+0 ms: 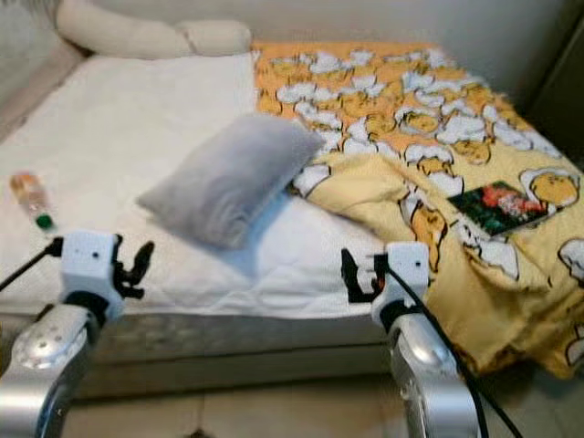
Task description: Clean up the room
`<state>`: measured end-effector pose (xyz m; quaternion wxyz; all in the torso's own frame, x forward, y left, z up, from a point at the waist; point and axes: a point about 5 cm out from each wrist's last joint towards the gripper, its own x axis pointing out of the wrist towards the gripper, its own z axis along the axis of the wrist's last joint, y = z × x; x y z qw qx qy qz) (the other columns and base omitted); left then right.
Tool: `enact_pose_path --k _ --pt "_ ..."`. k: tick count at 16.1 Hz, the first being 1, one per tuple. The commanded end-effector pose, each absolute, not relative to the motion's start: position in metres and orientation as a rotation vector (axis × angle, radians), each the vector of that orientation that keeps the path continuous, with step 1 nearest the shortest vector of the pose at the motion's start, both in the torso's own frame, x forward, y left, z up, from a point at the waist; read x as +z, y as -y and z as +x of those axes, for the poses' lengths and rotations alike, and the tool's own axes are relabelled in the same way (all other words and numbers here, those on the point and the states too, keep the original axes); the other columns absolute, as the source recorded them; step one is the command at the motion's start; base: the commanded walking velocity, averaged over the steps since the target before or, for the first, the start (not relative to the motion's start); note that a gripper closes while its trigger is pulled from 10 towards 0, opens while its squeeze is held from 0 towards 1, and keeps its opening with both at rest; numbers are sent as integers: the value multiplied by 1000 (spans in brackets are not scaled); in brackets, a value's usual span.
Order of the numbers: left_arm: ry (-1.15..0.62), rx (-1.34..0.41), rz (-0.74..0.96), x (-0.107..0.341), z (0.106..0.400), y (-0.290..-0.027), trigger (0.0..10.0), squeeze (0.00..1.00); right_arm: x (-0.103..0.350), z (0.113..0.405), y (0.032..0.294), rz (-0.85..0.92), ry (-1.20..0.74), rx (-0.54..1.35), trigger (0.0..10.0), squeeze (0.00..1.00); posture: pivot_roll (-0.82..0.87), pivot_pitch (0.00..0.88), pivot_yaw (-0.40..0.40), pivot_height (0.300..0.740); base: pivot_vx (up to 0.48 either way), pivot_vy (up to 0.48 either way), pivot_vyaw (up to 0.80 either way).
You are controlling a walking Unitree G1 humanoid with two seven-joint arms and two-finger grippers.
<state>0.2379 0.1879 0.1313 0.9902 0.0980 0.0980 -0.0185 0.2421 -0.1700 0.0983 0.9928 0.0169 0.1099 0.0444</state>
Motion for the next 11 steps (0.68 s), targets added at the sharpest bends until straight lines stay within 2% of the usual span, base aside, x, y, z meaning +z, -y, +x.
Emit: enact_pose_path --k 1,11 --pt "-197 -19 209 133 237 -192 10000 0 101 245 166 49 -211 104 10000 0 -65 0 -8 740 0 322 0" --pt "-206 -32 220 131 234 -190 10000 0 99 240 163 56 -220 107 10000 0 -63 0 -1 740 0 323 0"
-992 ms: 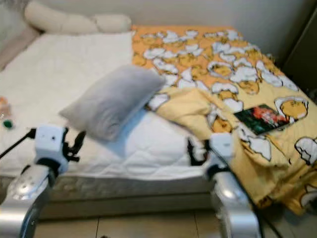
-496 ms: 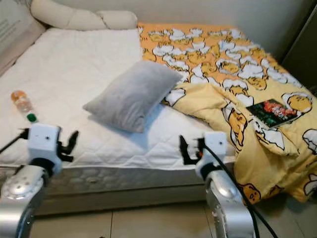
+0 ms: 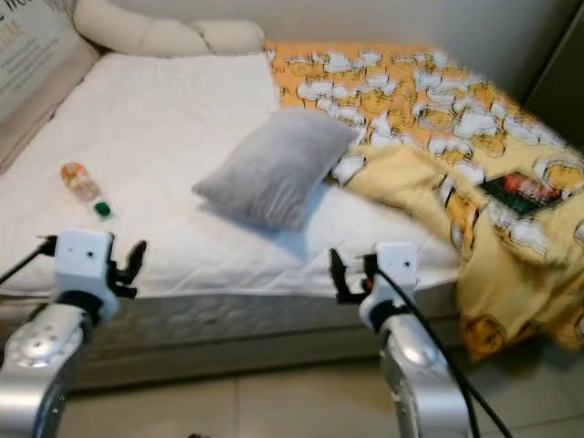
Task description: Clean up the room
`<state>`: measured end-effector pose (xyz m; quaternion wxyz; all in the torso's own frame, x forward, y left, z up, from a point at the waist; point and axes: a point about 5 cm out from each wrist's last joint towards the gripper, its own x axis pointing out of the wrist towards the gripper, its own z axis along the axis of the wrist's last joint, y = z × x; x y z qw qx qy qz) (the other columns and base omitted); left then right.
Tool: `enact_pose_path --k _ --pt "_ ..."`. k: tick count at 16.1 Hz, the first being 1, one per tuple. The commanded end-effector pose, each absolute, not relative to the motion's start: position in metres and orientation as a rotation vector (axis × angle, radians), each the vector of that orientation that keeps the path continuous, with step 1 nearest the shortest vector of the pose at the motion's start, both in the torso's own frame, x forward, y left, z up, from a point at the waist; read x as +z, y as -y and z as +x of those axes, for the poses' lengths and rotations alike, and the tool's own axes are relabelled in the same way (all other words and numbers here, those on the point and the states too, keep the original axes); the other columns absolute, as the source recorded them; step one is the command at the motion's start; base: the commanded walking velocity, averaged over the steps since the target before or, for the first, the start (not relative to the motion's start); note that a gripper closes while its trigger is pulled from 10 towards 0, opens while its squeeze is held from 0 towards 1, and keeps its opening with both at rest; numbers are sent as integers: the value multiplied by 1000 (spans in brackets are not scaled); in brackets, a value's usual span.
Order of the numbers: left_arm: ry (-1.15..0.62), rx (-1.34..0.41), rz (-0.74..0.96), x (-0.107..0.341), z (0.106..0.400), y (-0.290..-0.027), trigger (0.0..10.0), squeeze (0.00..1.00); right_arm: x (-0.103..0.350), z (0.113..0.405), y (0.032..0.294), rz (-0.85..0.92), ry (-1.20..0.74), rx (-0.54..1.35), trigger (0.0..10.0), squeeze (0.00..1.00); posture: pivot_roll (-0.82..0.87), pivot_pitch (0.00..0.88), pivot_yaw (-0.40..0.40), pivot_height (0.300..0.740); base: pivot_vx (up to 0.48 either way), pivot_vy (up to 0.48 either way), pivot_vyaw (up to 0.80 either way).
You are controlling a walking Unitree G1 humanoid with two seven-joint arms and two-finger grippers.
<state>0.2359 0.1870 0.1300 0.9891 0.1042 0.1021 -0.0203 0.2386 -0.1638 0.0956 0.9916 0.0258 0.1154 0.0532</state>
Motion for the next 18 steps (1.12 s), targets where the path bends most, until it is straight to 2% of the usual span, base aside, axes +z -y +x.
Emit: enact_pose_path --k 1,7,12,14,18 --pt "-207 -33 220 131 234 -190 10000 0 99 240 162 57 -220 107 10000 0 -63 0 0 740 0 322 0" --pt "-201 -26 215 133 236 -191 10000 0 100 242 160 58 -217 108 10000 0 -60 0 0 740 0 310 0" --pt "-178 -17 209 138 240 -190 10000 0 104 246 159 66 -202 113 10000 0 -59 0 -2 740 0 0 0" --pt "-170 -6 207 140 241 -191 10000 0 107 250 157 11 -188 140 10000 0 -56 0 -4 740 0 0 0" --pt "-160 -3 203 142 243 -191 10000 0 108 258 152 16 -183 157 10000 0 -52 0 -7 740 265 0 800"
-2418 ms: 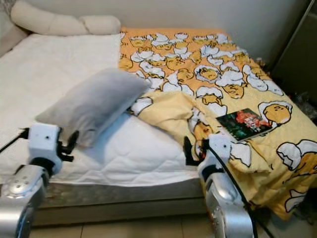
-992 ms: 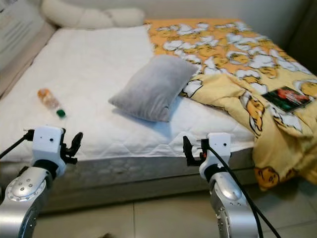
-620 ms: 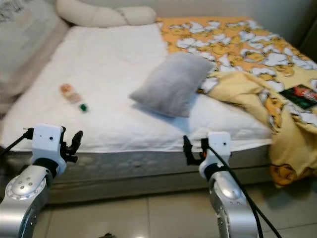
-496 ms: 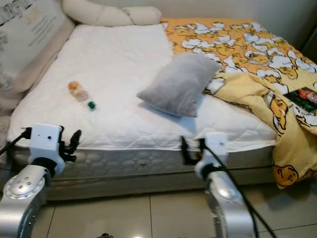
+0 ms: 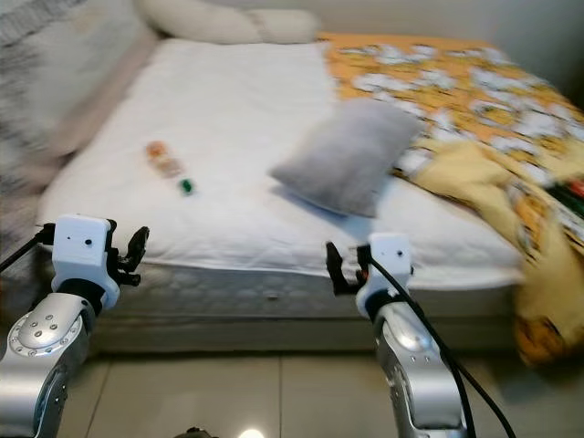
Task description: Clean up the room
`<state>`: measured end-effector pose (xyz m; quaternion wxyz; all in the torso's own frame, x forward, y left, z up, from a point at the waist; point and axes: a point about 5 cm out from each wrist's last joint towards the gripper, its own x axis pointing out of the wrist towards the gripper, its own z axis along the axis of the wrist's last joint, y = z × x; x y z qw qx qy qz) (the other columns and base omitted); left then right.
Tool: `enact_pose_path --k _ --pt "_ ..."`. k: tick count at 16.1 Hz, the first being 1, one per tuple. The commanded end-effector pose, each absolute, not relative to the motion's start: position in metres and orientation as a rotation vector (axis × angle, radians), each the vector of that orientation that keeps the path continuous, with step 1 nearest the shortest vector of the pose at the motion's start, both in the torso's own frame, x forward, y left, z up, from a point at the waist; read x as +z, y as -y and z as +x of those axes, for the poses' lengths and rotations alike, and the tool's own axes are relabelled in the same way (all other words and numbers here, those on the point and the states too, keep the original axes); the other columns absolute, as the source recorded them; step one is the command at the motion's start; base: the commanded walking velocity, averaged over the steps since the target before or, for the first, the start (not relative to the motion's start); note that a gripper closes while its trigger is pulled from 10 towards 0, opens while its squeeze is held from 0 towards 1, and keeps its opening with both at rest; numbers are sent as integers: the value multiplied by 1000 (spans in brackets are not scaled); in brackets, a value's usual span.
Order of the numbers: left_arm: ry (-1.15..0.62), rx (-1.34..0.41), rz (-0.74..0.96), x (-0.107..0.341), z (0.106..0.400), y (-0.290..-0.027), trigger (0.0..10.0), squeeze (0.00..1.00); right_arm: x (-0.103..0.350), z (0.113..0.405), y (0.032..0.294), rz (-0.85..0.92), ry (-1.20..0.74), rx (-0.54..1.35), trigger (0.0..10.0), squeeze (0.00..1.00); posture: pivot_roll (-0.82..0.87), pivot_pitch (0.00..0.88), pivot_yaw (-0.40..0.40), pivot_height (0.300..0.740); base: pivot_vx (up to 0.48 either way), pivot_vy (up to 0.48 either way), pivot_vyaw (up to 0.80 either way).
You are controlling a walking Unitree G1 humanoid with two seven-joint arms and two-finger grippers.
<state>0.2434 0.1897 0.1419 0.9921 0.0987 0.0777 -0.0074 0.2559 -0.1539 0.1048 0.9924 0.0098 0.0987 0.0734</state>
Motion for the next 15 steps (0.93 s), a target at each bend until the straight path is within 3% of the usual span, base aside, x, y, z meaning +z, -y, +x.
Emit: enact_pose_path --k 1,10,15 --pt "-160 -3 203 142 244 -191 10000 0 108 259 151 17 -183 162 10000 0 -49 0 -9 740 285 0 800" --pt "-153 -2 203 144 244 -192 10000 0 106 265 145 -26 -188 207 10000 0 -45 0 -10 740 284 0 667" --pt "-155 4 199 142 242 -193 10000 0 103 265 144 -54 -199 220 10000 0 -41 0 -23 740 280 0 0"
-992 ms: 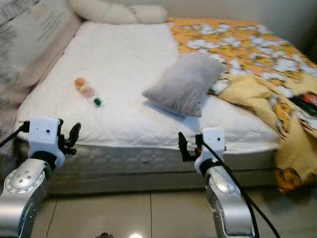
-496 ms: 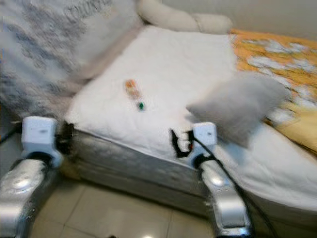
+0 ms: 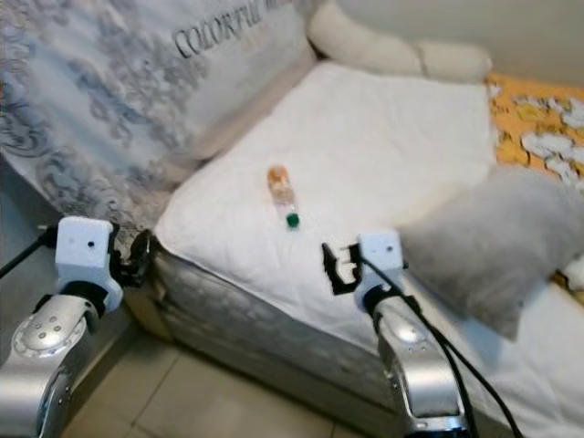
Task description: Clean up the room
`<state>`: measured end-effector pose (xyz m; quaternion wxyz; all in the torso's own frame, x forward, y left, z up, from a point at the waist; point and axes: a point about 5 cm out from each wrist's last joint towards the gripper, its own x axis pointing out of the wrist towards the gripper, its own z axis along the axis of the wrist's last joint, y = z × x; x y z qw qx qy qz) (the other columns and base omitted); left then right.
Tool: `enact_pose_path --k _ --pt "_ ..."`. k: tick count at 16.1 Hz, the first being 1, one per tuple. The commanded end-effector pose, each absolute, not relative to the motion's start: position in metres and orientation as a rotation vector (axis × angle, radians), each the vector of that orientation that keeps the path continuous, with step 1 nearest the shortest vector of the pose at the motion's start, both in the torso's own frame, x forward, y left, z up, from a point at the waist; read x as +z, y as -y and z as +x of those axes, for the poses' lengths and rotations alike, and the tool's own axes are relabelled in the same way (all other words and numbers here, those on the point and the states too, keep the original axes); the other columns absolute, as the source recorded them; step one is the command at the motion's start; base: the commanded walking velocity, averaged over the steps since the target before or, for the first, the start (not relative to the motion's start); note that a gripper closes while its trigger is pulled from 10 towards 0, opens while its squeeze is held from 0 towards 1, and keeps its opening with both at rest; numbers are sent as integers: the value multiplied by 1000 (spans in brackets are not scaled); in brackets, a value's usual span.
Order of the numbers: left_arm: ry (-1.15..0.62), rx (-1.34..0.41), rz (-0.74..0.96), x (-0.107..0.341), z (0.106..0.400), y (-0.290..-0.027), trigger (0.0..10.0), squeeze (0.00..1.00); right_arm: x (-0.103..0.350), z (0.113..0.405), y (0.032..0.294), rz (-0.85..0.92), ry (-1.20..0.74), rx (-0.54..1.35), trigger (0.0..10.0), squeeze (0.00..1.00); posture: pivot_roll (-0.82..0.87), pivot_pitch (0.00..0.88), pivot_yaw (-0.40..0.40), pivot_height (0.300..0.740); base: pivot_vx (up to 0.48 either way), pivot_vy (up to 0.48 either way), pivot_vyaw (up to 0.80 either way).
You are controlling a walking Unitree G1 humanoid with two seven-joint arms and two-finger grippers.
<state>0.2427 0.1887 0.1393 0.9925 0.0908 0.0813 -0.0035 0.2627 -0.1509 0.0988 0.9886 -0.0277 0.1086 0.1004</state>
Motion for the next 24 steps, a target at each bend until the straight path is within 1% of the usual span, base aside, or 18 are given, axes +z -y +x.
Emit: enact_pose_path --k 1,4,14,16,24 --pt "-155 3 199 142 242 -193 10000 0 103 265 144 -53 -200 219 10000 0 -41 0 -22 740 281 0 0" --pt "-155 -4 204 142 243 -192 10000 0 102 265 143 -73 -200 237 10000 0 -40 0 -23 740 279 0 0" --pt "-154 -15 208 143 244 -192 10000 4 100 264 146 -57 -206 203 10000 0 -42 0 -16 740 289 0 0" --pt "-152 -17 207 144 244 -192 10000 4 101 265 145 -52 -205 200 10000 0 -41 0 -17 740 298 0 584" --pt "-157 -30 206 143 245 -190 10000 0 100 265 144 -48 -212 198 10000 0 -42 0 -13 740 300 0 0"
